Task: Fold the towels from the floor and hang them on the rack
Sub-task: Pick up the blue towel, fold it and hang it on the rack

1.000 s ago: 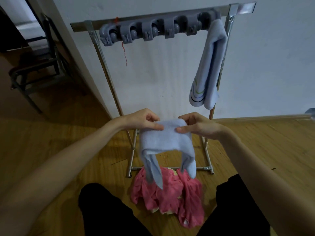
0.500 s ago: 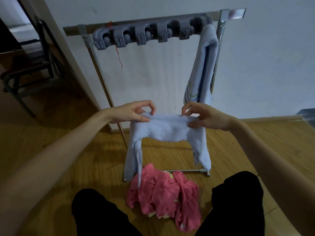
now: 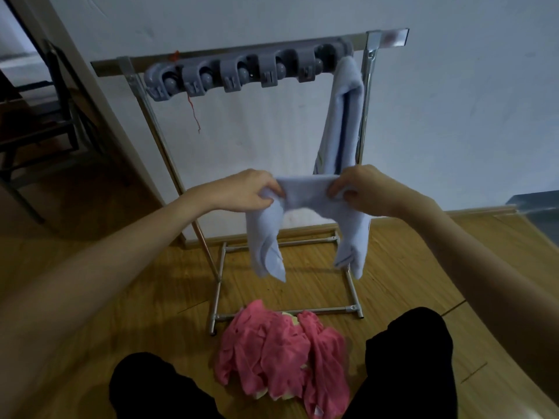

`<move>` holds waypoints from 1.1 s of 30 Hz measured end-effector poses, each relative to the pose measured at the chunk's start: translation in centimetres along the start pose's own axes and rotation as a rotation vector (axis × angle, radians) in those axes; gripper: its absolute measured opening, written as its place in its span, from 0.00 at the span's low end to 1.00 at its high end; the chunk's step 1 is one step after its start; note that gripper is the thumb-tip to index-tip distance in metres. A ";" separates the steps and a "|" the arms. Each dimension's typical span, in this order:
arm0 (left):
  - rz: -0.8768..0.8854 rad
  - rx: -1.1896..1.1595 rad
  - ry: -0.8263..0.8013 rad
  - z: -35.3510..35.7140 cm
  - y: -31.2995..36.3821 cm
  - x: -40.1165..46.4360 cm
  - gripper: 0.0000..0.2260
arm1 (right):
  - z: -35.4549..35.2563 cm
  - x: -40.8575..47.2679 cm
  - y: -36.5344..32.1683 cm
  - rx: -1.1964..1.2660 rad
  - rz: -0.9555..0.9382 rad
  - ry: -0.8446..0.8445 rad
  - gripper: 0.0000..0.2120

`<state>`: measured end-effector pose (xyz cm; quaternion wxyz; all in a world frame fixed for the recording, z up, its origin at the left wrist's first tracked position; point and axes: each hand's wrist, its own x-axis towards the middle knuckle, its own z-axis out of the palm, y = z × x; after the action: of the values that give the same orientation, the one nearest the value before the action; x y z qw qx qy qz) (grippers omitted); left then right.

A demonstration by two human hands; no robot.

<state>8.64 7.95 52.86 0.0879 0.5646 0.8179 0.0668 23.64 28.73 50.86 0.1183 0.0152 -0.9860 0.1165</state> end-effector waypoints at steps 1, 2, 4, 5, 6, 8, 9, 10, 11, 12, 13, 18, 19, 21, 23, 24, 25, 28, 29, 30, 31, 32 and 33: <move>-0.016 -0.001 0.061 -0.5 0.2 0.3 0.16 | -0.4 0.0 0.1 -0.016 0.005 0.079 0.18; -0.026 0.001 0.121 -1.0 0.5 0.6 0.18 | -0.9 0.1 0.2 -0.026 0.012 0.157 0.18; -0.027 0.038 0.264 -1.9 1.2 1.3 0.20 | -2.0 0.4 0.4 -0.045 0.039 0.292 0.17; -0.019 0.075 0.351 -2.4 1.5 1.8 0.20 | -2.6 0.6 0.6 -0.057 0.057 0.349 0.17; -0.012 0.120 0.442 -2.9 1.9 2.3 0.20 | -3.3 0.8 0.8 -0.065 0.070 0.405 0.17; -0.019 0.199 0.601 -4.0 2.5 3.2 0.21 | -5.0 1.4 1.0 -0.057 0.107 0.509 0.19; -0.026 0.224 0.664 -4.5 2.8 3.7 0.21 | -6.0 1.6 1.1 -0.045 0.136 0.553 0.19; -0.029 0.243 0.713 -5.2 3.2 4.2 0.22 | -6.9 1.8 1.3 -0.038 0.162 0.595 0.20; -0.033 0.267 0.749 -5.9 3.5 4.6 0.23 | -7.7 2.1 1.5 -0.040 0.180 0.641 0.21; -0.039 0.298 0.775 -6.7 3.8 5.2 0.23 | -8.5 2.4 1.7 -0.048 0.190 0.683 0.21; -0.043 0.333 0.793 -7.4 4.0 5.7 0.23 | -9.2 2.7 1.9 -0.058 0.201 0.716 0.22; -0.038 0.437 0.839 -10.1 5.2 8.5 0.23 | -11.1 4.3 4.0 -0.098 0.277 0.835 0.21; -0.033 0.450 0.845 -10.5 5.5 9.1 0.22 | -11.1 4.6 4.4 -0.105 0.296 0.859 0.20; -0.014 0.479 0.851 -11.1 6.0 10.3 0.20 | -11.1 5.2 5.2 -0.123 0.312 0.911 0.16; 0.002 0.509 0.839 -11.3 6.2 11.6 0.22 | -10.8 5.7 6.0 -0.143 0.304 0.958 0.13; 0.007 0.523 0.833 -11.2 6.0 12.4 0.23 | -10.6 5.8 6.4 -0.143 0.297 0.974 0.13; 0.010 0.535 0.831 -11.1 5.8 13.1 0.23 | -10.3 6.0 6.7 -0.140 0.294 0.984 0.14; 0.004 0.567 0.808 -10.5 5.2 14.8 0.23 | -9.5 6.4 7.9 -0.101 0.303 0.966 0.18; 0.000 0.578 0.783 -10.3 5.1 15.3 0.23 | -9.2 6.6 8.3 -0.079 0.312 0.955 0.19; -0.005 0.586 0.762 -10.1 5.0 15.8 0.24 | -8.9 6.8 8.7 -0.058 0.321 0.943 0.20; -0.011 0.589 0.745 -9.8 5.0 16.1 0.25 | -8.7 6.9 9.0 -0.042 0.325 0.933 0.21; -0.014 0.589 0.729 -9.6 5.0 16.3 0.26 | -8.5 7.1 9.4 -0.029 0.327 0.922 0.21; -0.020 0.593 0.708 -9.3 5.1 16.6 0.26 | -8.3 7.3 9.7 -0.013 0.331 0.909 0.21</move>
<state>5.47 25.17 61.87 -0.3616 0.4999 0.7868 0.0177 17.89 40.11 58.19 0.5172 -0.1952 -0.8242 0.1226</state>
